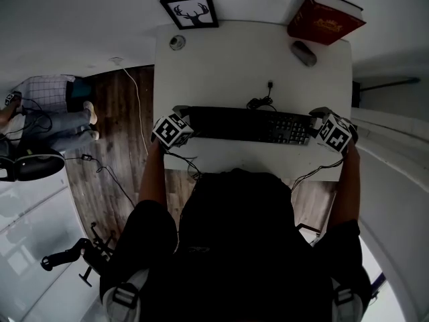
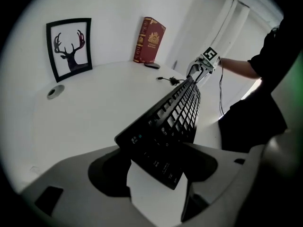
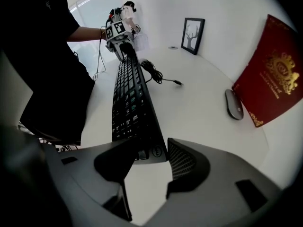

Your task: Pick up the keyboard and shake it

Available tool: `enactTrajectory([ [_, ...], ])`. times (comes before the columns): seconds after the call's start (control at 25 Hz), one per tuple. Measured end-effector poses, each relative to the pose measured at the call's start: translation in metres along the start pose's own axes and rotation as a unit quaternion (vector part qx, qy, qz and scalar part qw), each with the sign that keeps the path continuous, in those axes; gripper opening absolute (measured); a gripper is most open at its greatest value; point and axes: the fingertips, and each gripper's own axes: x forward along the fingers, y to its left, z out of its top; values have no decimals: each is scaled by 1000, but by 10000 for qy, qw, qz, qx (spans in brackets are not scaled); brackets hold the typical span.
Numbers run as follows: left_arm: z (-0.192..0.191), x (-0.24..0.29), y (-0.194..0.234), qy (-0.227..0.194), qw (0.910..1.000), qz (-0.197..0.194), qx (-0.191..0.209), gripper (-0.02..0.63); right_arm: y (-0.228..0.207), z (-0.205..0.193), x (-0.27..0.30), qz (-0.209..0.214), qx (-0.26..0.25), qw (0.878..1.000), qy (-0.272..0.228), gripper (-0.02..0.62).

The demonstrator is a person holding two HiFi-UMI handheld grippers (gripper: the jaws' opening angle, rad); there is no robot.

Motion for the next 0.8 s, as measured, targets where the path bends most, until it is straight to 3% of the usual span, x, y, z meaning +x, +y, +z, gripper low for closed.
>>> enactTrajectory([
  [0.44, -4, 6, 13, -98, 9977, 249, -630, 331, -14, -2, 16, -542, -90, 9984, 151, 221],
  [0.68, -4, 4, 16, -160, 9962, 600, -615, 334, -12, -3, 20, -764, -30, 9969, 160, 186],
  [0.8, -4, 1, 16, -124, 9951, 812, -547, 333, -15, -1, 15, -1097, 17, 9939, 119, 172],
])
